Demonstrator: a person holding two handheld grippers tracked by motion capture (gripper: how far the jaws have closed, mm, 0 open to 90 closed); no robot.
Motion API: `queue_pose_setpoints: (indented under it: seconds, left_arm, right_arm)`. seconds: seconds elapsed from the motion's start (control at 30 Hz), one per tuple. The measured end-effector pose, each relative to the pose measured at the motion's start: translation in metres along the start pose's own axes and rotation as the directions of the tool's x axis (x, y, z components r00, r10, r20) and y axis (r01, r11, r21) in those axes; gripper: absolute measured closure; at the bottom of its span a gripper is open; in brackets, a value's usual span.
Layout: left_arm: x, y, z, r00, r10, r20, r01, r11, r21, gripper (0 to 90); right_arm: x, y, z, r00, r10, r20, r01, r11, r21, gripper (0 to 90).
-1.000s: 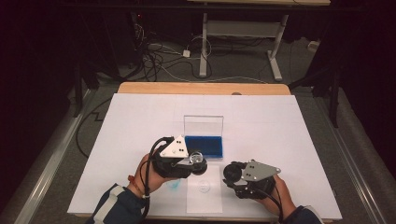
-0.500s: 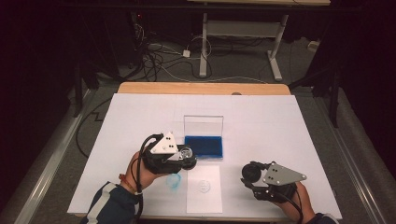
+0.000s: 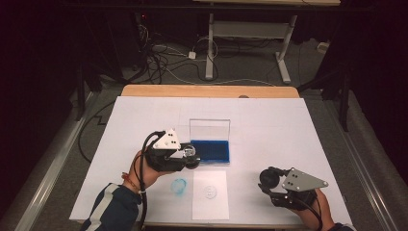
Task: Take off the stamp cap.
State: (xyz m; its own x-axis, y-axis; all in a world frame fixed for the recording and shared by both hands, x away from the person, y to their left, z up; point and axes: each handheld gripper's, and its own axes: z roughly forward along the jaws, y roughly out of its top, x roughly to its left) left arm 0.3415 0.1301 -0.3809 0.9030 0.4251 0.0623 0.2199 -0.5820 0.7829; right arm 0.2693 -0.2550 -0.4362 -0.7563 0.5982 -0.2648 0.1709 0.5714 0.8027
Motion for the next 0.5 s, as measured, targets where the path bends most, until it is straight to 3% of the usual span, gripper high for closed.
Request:
queue_pose_setpoints:
  seconds: [0.23,0.5]
  left_arm:
    - [0.008,0.017,0.008,0.9994,0.034,0.004,-0.034,0.9984,0.045,54.1]
    - [0.013,0.022,0.016,0.9995,0.026,0.015,-0.027,0.9983,0.052,54.1]
  right_arm:
    - [-0.004,0.0,0.003,0.9999,0.015,0.007,-0.015,1.0,0.006,38.0]
    - [-0.004,0.002,0.003,0.9998,0.017,-0.011,-0.017,1.0,0.003,38.0]
